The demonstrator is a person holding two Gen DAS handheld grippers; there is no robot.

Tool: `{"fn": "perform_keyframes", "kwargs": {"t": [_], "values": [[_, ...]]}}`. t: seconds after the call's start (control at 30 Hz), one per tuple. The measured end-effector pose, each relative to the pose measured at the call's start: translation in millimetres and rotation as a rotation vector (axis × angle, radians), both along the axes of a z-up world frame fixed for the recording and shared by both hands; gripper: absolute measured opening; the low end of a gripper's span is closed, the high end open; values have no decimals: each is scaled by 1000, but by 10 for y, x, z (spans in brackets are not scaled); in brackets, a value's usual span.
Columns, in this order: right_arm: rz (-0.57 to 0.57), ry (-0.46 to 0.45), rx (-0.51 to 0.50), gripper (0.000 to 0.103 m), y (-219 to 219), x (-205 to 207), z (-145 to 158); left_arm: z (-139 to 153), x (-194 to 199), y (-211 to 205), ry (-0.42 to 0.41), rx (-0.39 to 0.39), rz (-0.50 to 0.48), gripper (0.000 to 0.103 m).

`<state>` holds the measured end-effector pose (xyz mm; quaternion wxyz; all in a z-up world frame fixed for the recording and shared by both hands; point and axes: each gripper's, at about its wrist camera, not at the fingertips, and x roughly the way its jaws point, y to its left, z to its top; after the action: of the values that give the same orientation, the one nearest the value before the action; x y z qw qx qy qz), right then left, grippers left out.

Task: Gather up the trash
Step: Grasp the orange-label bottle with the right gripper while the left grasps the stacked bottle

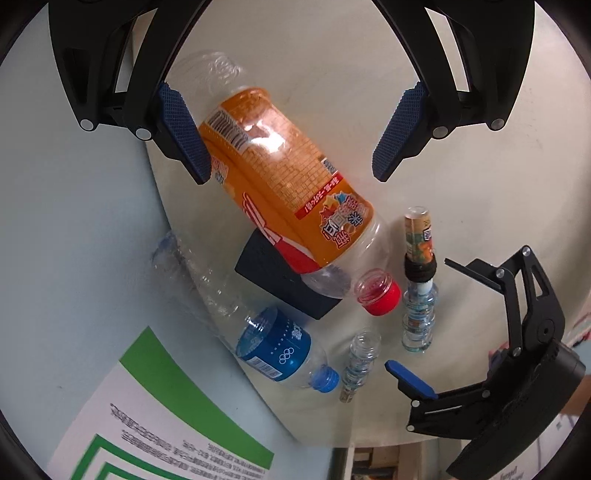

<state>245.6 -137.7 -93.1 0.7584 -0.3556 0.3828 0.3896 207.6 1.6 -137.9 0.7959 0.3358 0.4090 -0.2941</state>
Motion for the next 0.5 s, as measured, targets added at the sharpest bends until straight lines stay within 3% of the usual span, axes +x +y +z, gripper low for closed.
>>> {"fn": "perform_keyframes", "kwargs": {"t": [0.1,0.23,0.3,0.4,0.43,0.5], "values": [[84,-26,-69,88,132,89,-112,-70,44,-9,31,-6,-39,97],[131,-4,-135,87,232,195,-292,-85,156,19,114,-80,-34,93],[119,49,-105,82,225,254,-295,-75,181,25,135,-109,-30,84],[104,77,-92,71,177,236,-262,-49,178,33,175,-135,-22,63],[105,78,-95,68,157,215,-260,-42,172,52,203,-155,-24,49],[90,98,-100,64,114,167,-244,-39,161,95,238,-177,3,45]]}}
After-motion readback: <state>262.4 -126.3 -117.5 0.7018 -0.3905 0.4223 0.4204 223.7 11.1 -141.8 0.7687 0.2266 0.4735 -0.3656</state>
